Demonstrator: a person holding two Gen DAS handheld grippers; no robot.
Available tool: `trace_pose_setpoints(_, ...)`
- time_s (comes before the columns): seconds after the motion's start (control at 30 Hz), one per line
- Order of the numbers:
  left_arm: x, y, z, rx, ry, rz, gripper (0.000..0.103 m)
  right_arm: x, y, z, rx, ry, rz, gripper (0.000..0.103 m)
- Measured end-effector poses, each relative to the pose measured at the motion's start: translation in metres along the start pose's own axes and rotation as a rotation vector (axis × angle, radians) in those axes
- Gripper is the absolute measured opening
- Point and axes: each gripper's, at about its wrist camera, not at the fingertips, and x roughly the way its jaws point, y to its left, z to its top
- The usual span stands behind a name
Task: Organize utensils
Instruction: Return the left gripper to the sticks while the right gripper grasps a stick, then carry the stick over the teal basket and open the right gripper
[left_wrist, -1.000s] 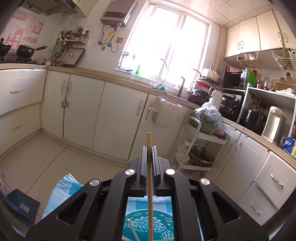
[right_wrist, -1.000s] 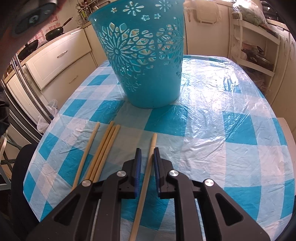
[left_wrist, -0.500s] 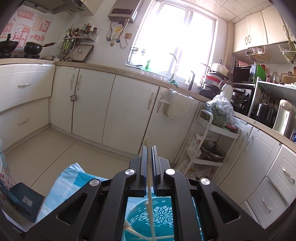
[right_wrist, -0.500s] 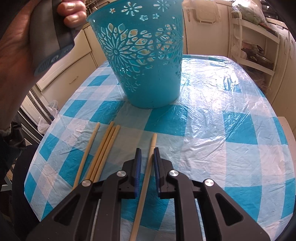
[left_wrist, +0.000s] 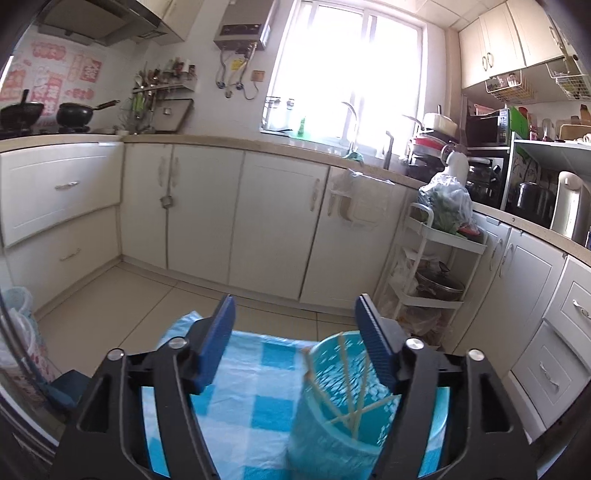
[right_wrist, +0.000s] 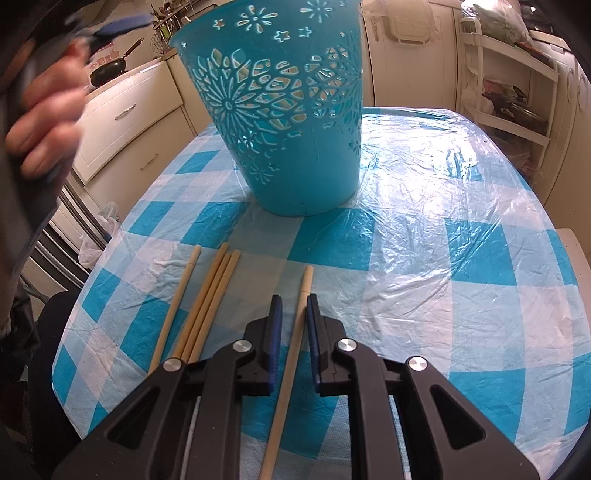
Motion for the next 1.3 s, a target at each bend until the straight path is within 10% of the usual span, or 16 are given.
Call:
trace_pose_setpoints(0.17,-0.033,0.039,-0.035,0.018,0.045,0.096,0.087,0.000,0.010,-0.001,-0.050,0.002,-0.048,0.014)
trace_pose_setpoints(0.3,-0.019,0.069,-0.079,0.023,0.235,0.138,0.089,0.000,0.019,-0.003,-0.109,0.003,-0.116,0.007)
trace_pose_setpoints(0.67,0.009,0.076,-0.136,0.024,0.460,0.079,0.091,-0.006,0.017,-0.012,-0.106,0.001,-0.157,0.007)
trace_pose_setpoints(1.3,0.017,0.068,-0.144,0.060,0.525,0.079,0.095,-0.082,0.004,0.003,0.092,-0.236,0.157,0.006)
